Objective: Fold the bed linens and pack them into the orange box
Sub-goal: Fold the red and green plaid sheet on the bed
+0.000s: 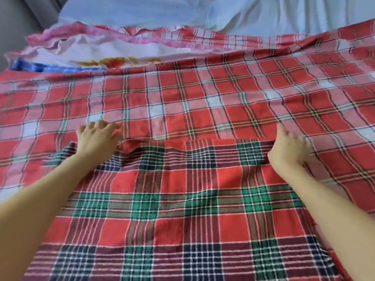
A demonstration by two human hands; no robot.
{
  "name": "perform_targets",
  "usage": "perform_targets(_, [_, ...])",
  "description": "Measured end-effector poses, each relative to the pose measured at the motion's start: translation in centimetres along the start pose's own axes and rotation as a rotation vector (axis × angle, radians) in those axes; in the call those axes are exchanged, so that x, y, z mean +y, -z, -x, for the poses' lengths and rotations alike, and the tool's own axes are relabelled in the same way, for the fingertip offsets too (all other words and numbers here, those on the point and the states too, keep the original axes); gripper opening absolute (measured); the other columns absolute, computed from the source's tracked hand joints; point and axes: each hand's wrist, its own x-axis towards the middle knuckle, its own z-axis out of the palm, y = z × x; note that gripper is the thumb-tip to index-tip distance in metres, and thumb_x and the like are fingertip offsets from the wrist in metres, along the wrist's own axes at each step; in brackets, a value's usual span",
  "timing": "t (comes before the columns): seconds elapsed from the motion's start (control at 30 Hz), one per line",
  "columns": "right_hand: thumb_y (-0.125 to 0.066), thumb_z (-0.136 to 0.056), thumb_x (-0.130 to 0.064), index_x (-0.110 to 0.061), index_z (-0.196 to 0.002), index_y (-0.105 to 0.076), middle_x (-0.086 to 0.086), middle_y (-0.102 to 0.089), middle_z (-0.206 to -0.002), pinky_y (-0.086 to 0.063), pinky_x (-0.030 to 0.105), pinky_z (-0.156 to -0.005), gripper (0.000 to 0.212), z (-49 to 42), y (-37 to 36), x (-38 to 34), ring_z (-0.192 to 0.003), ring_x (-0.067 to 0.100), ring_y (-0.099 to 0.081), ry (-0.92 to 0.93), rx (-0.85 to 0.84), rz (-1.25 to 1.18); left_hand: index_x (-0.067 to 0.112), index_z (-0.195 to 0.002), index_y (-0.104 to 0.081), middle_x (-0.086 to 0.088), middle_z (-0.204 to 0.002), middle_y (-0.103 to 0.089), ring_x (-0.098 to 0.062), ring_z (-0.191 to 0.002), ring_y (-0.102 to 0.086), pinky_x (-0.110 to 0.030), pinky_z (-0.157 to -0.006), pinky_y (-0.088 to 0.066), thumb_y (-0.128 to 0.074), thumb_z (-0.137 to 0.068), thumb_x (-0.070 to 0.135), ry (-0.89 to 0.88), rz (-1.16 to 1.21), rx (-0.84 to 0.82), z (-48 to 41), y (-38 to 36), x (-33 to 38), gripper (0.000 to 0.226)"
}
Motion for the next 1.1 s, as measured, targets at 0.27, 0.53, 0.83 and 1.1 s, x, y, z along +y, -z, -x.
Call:
perform_targets(0.27, [-0.055, -0.089, -0.009, -0.018, -0.120, -0.060, 0.003, -0.060, -0.120, -0.036, 0.042, -0.097, 0.033, 6.6, 0.6, -15.2, -0.110, 0.029, -0.051, 0.736, -0.030, 0.004, -0.001, -0.102, -0.064, -0.032, -0.099, -0.061, -0.049, -0.090, -0.058, -0.050, -0.078, -0.049, -0.049, -0.083, 0.000, 0.405, 0.125, 0.027, 3.7, -0.9, -12.5, 0.024])
perform_targets(0.53, [-0.055, -0.091, -0.040, -0.027, -0.138, -0.040, -0.003, -0.051, -0.134, -0.031, 0.035, -0.098, 0.051, 7.3, -0.4, -23.1, -0.123, 0.023, -0.045, 0.791, -0.331, 0.133, 0.020, -0.116, -0.066, -0.009, -0.105, -0.070, -0.030, -0.103, -0.062, -0.034, -0.084, -0.047, -0.067, -0.085, 0.025, 0.295, 0.505, -0.225, 3.7, -2.4, -15.9, 0.031])
perform_targets(0.83, [-0.059, -0.073, -0.005, -0.009, -0.067, -0.060, 0.004, -0.055, -0.065, -0.033, 0.037, -0.063, 0.007, 9.1, -1.0, -17.5, -0.064, 0.031, -0.053, 1.081, 0.275, -0.138, 0.014, -0.060, -0.059, 0.002, -0.058, -0.056, -0.022, -0.065, -0.054, -0.027, -0.057, -0.031, -0.060, -0.065, 0.030, -0.399, 0.270, 0.012, 7.2, 1.9, -17.6, 0.016])
perform_targets(1.1, [-0.045, -0.082, -0.016, -0.016, -0.062, -0.060, 0.002, -0.062, -0.080, -0.035, 0.036, -0.068, 0.025, 11.1, -0.6, -12.7, -0.074, 0.026, -0.055, 1.393, 0.054, -0.013, 0.025, -0.055, -0.058, 0.011, -0.052, -0.051, -0.014, -0.052, -0.051, -0.025, -0.054, -0.034, -0.042, -0.062, 0.027, -0.477, 0.055, -0.148, 15.1, 2.9, -16.9, 0.018])
